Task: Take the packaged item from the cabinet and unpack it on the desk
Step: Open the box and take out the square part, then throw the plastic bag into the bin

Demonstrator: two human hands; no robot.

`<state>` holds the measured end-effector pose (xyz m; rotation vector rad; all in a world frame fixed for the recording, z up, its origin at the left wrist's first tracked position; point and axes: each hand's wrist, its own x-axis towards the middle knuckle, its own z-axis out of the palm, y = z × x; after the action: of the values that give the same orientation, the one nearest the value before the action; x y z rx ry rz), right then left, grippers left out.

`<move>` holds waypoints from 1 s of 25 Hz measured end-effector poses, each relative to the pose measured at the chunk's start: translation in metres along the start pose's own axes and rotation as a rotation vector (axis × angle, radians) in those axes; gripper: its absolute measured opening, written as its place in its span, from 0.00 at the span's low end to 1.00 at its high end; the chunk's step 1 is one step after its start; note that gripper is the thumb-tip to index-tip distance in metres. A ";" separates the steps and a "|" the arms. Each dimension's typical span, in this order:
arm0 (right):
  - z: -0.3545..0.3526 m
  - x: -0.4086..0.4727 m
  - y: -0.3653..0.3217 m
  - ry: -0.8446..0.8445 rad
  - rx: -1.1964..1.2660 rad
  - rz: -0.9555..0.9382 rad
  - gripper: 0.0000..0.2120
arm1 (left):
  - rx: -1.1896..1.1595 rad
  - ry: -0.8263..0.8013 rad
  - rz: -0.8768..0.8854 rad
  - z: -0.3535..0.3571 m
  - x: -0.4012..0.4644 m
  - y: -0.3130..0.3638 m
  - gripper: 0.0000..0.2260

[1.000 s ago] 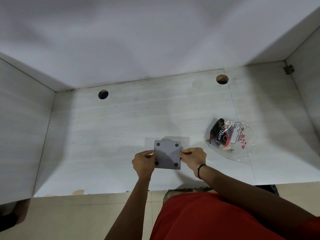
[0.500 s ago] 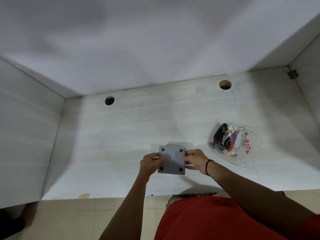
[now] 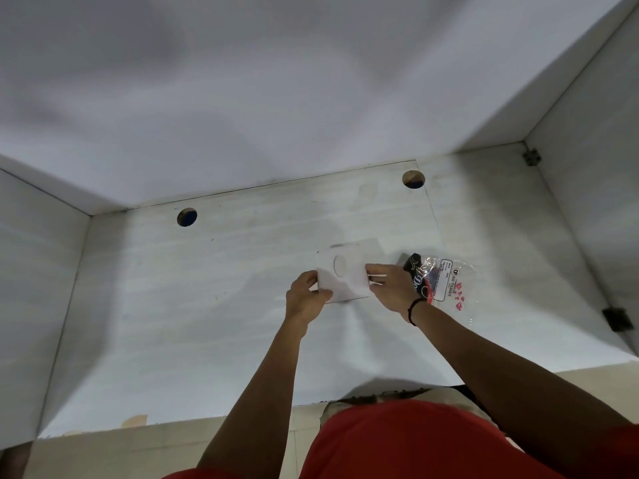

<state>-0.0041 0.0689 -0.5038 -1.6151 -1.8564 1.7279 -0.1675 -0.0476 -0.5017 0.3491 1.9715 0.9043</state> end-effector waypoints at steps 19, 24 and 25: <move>-0.122 -0.019 0.100 0.347 0.198 0.666 0.37 | 0.428 -0.163 0.227 0.167 -0.016 0.027 0.22; -0.141 -0.027 0.124 0.263 0.306 0.646 0.11 | 0.170 -0.180 -0.104 0.193 -0.008 0.021 0.24; -0.147 -0.030 0.126 0.228 0.284 0.640 0.12 | 0.118 -0.205 -0.140 0.192 -0.008 0.018 0.22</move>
<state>0.1840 0.1112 -0.5368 -2.3091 -0.9885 1.7971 -0.0054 0.0477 -0.5446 0.3521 1.8387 0.6390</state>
